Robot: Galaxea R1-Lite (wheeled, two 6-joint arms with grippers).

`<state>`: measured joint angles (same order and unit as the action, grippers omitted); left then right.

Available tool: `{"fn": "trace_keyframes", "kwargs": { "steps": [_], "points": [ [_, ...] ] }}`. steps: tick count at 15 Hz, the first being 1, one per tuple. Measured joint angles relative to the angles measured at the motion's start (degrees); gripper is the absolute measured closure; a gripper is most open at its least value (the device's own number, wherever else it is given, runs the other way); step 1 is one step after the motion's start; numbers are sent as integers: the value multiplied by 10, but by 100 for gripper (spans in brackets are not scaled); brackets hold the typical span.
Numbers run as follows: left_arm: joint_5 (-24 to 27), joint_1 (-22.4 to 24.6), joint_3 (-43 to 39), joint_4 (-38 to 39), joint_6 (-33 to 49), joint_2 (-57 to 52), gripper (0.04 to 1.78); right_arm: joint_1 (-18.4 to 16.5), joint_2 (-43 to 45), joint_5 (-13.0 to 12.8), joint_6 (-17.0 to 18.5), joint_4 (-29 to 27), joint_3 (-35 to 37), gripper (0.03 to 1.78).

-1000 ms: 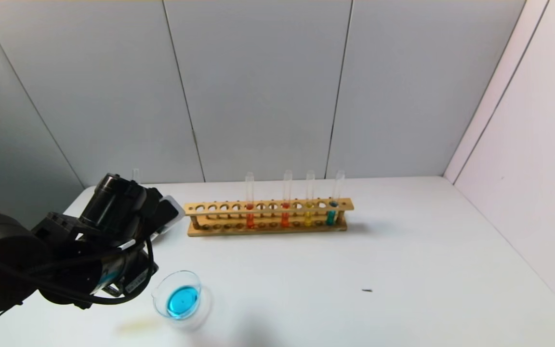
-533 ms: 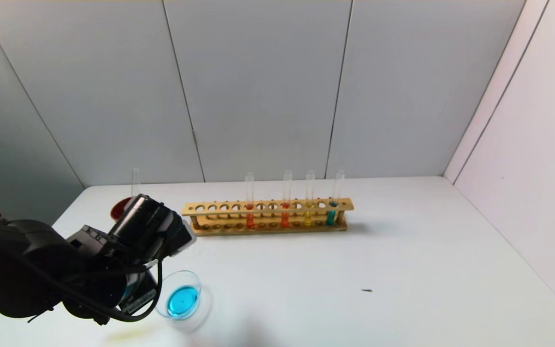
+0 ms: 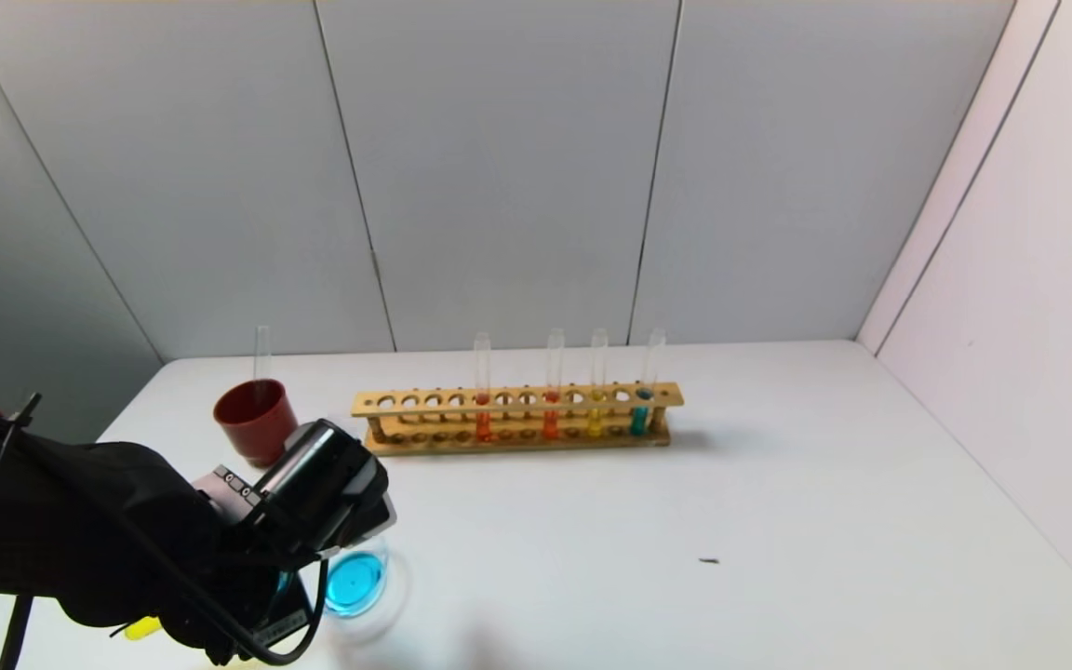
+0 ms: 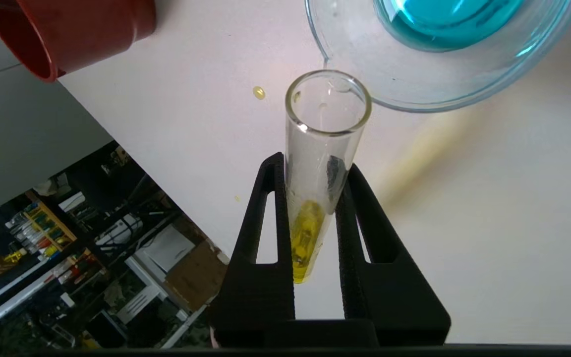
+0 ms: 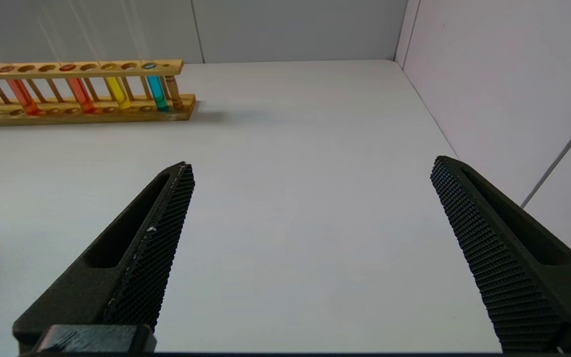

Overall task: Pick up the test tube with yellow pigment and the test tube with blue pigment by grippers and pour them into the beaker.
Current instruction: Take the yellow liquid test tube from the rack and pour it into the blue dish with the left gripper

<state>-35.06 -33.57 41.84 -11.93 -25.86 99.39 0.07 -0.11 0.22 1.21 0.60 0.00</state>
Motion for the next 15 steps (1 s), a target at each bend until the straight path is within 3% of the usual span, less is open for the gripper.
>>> {"fn": "trace_keyframes", "kwargs": {
  "steps": [4, 15],
  "points": [
    [0, -2, 4, -46, -1, 5, 152, 0, 0, 0, 0, 0, 0, 7],
    [-17, 7, 21, -63, -14, 55, 152, 0, 0, 0, 0, 0, 0, 7]
  ]
}}
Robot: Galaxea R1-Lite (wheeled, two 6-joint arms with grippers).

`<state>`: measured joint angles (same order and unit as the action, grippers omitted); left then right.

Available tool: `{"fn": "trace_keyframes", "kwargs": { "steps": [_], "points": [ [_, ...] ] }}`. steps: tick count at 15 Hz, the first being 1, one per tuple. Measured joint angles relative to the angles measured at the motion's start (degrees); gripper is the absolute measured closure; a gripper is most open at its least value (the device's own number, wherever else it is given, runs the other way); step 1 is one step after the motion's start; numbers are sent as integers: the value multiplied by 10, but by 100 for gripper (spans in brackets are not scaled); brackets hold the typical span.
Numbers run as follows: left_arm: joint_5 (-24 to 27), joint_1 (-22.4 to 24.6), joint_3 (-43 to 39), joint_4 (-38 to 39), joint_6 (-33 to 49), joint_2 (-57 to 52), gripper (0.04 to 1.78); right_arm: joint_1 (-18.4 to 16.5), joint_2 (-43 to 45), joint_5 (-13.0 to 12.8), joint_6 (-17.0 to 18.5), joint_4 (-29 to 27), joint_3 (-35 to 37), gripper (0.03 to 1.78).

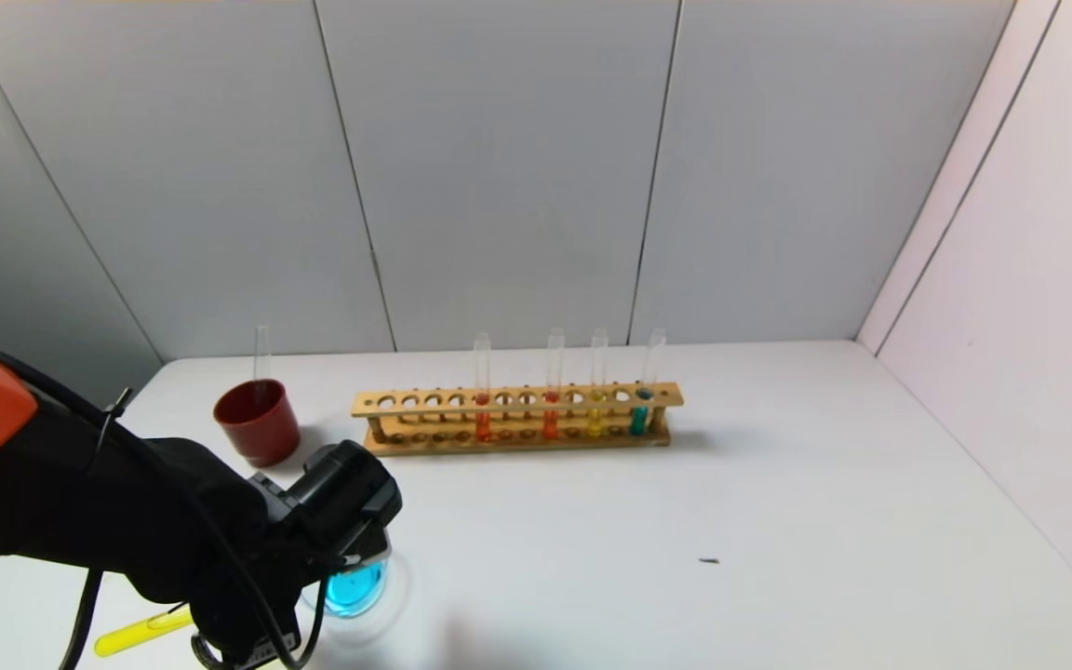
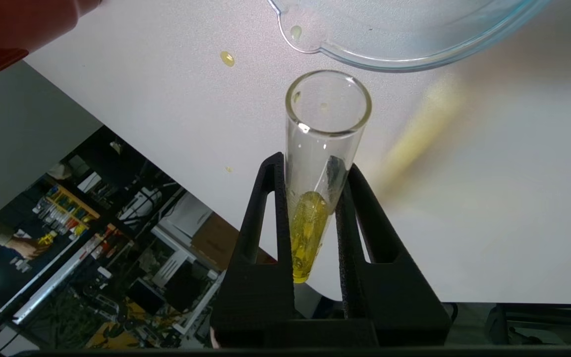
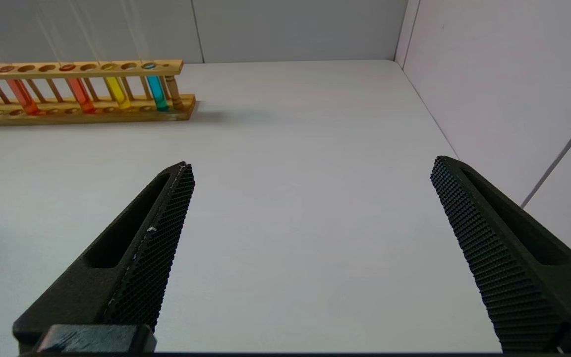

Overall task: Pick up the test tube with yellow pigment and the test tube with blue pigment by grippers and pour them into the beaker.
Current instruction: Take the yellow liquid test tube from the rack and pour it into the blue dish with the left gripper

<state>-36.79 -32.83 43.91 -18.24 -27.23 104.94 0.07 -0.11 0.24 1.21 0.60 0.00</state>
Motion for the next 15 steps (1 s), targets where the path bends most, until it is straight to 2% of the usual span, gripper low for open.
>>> {"fn": "trace_keyframes", "kwargs": {
  "steps": [4, 12, 15],
  "points": [
    [-7, 3, 17, -11, -5, 30, 152, 0, 0, 0, 0, 0, 0, 7],
    [-16, 1, 73, -125, -12, 38, 152, 0, 0, 0, 0, 0, 0, 7],
    [-17, -1, 91, -141, -13, 39, 152, 0, 0, 0, 0, 0, 0, 7]
  ]
}}
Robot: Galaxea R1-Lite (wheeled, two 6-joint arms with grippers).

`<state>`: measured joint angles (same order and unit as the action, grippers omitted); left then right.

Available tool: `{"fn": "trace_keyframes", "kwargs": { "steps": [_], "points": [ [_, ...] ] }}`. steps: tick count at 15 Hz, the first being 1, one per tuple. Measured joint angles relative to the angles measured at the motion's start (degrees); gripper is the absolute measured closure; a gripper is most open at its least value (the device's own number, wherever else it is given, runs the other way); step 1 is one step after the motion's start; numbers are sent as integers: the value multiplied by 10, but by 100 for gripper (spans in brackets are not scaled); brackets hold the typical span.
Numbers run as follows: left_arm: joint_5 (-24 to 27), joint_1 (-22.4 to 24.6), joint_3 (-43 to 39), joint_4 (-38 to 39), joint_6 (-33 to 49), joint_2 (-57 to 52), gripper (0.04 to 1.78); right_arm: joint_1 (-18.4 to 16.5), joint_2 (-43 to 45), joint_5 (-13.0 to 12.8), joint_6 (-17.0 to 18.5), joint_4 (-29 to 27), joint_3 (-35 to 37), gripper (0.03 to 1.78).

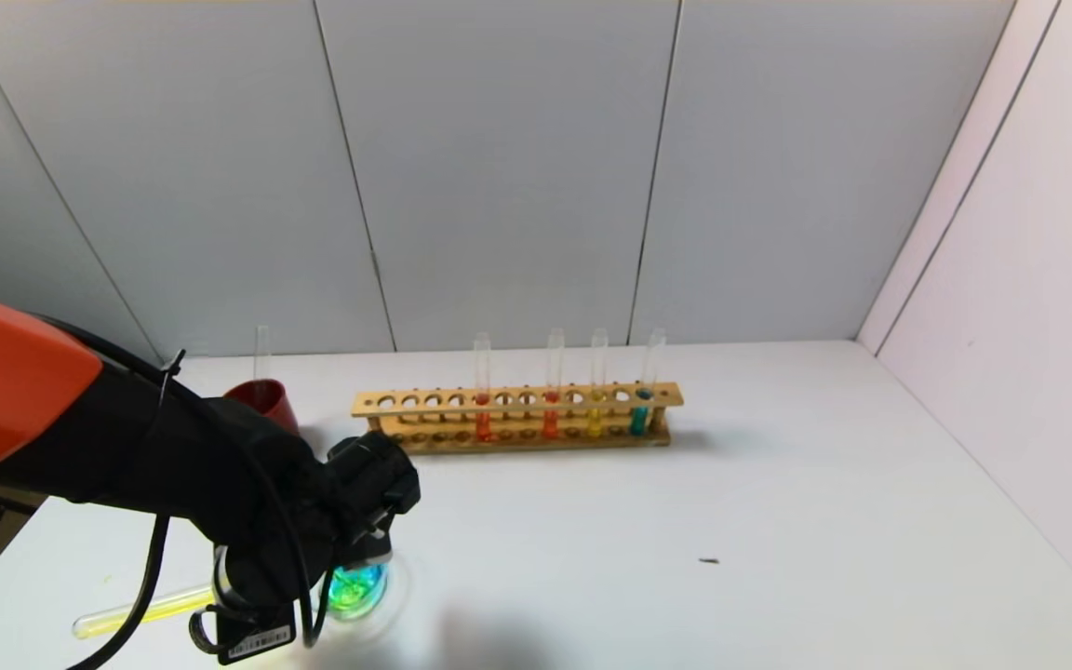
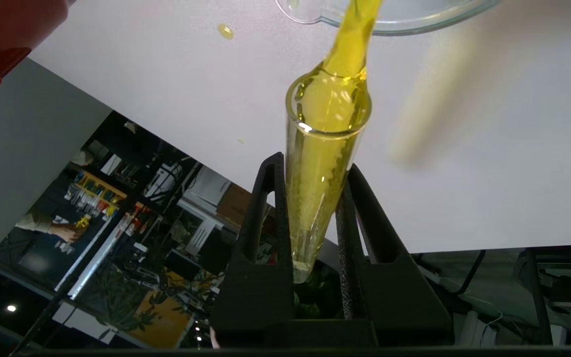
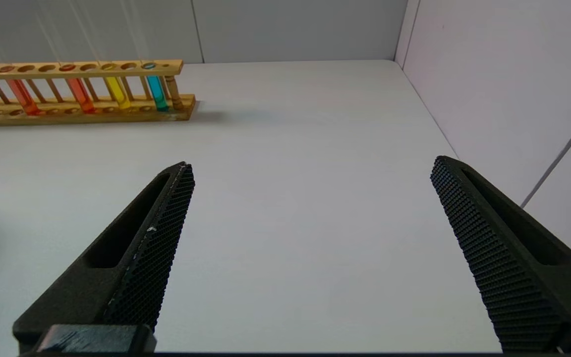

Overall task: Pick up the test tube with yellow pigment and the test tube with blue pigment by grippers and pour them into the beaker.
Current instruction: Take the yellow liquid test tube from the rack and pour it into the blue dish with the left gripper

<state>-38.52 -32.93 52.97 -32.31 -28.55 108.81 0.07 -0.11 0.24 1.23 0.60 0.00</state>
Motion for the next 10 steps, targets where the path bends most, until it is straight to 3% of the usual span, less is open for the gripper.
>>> {"fn": "trace_keyframes", "kwargs": {
  "steps": [10],
  "points": [
    [-18, -13, 53, -61, -2, 25, 152, 0, 0, 0, 0, 0, 0, 7]
  ]
}}
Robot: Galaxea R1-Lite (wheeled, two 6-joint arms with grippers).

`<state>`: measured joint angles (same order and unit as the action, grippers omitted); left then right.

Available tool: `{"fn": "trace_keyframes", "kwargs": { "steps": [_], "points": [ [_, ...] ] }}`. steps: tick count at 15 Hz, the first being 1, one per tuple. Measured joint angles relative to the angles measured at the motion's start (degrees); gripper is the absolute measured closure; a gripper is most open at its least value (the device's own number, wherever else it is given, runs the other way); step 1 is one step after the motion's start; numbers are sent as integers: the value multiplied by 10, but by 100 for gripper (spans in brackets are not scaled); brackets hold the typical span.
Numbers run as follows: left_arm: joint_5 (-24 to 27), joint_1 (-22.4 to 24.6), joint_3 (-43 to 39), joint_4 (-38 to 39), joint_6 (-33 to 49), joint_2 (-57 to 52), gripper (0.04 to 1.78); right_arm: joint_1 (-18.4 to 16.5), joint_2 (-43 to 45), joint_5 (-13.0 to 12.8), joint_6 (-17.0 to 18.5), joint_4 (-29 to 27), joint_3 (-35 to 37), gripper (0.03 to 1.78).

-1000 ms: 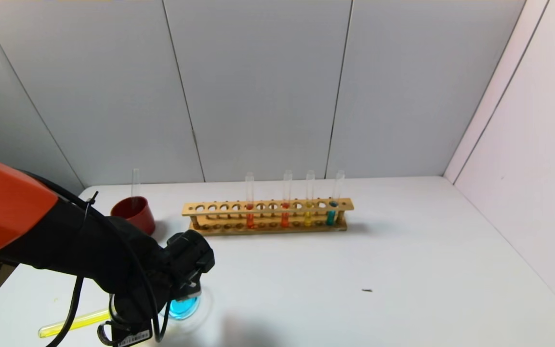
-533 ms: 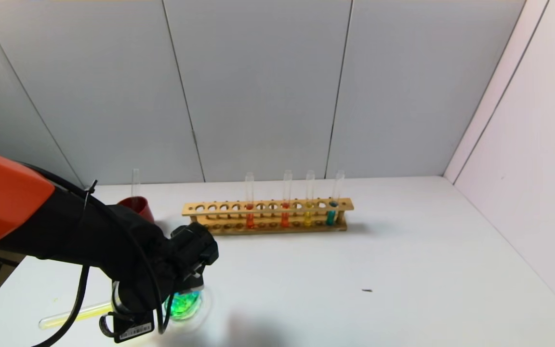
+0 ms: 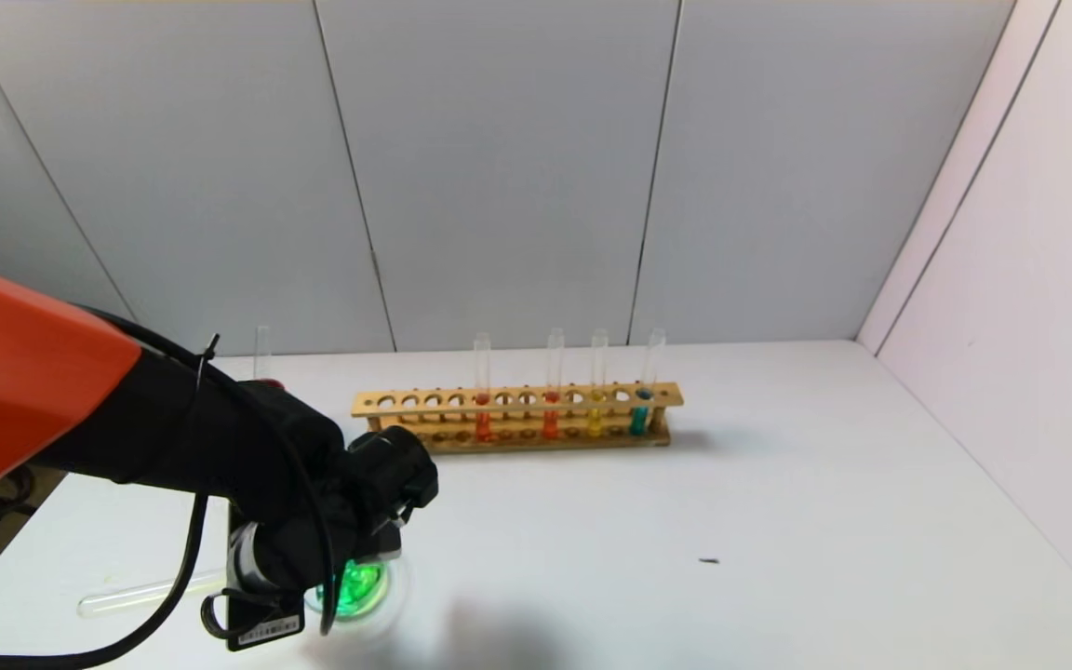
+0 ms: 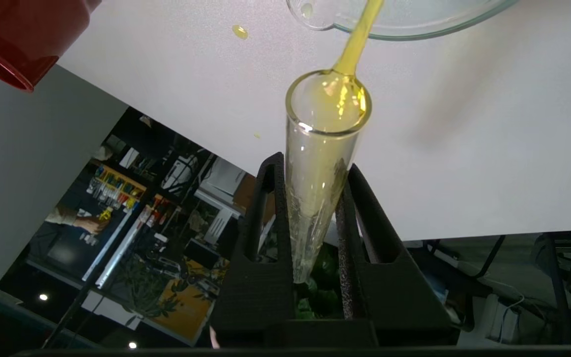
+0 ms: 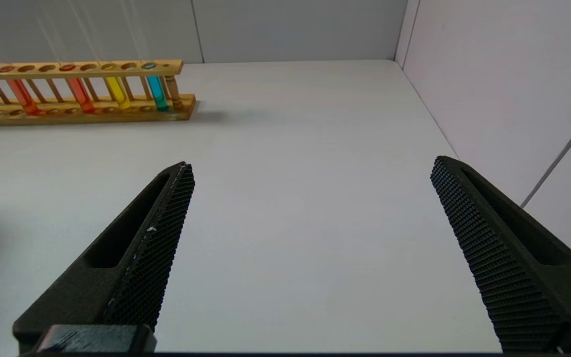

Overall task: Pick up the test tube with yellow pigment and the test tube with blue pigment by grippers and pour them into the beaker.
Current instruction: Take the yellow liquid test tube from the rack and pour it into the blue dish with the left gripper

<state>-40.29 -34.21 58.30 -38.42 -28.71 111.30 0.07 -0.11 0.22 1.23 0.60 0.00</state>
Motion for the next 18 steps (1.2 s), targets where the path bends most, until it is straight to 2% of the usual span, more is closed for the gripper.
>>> {"fn": "trace_keyframes", "kwargs": {
  "steps": [6, 18],
  "points": [
    [-9, -15, 48, -67, 1, 28, 152, 0, 0, 0, 0, 0, 0, 7],
    [-25, -38, 75, -107, 5, 85, 152, 0, 0, 0, 0, 0, 0, 7]
  ]
}}
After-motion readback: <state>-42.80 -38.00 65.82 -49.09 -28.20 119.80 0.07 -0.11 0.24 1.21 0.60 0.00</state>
